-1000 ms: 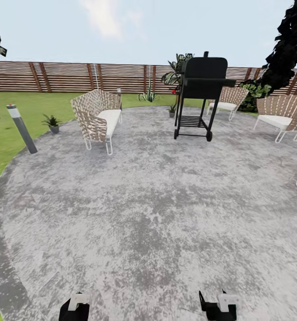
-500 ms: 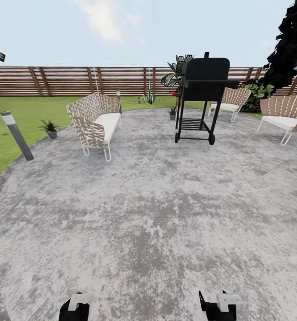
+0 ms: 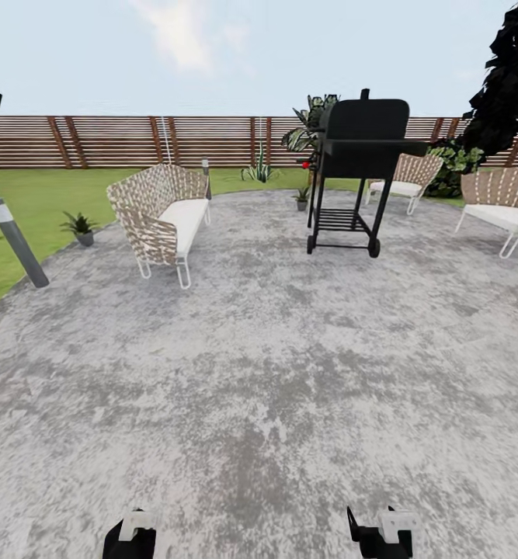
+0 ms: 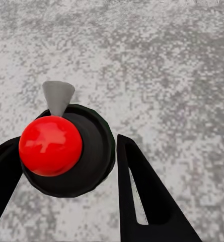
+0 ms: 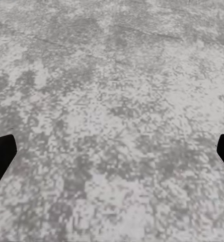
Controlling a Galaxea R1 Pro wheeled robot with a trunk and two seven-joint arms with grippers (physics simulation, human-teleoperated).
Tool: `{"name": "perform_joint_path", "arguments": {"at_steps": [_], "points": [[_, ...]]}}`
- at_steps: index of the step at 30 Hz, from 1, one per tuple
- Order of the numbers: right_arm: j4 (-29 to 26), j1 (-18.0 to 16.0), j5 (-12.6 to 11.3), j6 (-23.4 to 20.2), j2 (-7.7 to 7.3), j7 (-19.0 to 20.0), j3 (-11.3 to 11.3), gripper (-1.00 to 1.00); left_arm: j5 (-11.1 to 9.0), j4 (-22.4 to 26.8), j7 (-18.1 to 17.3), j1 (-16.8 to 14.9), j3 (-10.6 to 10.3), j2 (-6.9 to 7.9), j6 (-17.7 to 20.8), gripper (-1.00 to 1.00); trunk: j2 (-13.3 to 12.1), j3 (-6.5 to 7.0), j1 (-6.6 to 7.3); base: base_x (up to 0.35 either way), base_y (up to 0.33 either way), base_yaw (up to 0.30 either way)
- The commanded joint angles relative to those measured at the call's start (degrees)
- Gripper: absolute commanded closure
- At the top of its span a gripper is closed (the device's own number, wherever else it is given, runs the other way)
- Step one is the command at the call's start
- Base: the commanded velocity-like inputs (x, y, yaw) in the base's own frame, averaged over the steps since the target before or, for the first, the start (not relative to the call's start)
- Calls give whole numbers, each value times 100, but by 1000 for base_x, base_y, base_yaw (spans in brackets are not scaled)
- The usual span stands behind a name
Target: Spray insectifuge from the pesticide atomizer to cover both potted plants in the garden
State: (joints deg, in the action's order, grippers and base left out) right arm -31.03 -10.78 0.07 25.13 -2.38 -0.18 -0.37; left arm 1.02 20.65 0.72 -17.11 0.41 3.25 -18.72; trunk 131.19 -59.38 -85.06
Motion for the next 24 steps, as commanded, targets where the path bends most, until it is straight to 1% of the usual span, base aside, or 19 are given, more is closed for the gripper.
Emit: {"name": "perform_joint_path", "arguments": {"at_steps": [1,24], "points": [[6,-3,1,18,0,-2,-5,-100,12,-5,11,-3,3,0,-18,100,1,-5,-2,339,0,0],[9,-3,1,16,0,-3,-1,-100,12,-8,10,-3,3,0,-18,100,1,-5,-2,339,0,0]]}}
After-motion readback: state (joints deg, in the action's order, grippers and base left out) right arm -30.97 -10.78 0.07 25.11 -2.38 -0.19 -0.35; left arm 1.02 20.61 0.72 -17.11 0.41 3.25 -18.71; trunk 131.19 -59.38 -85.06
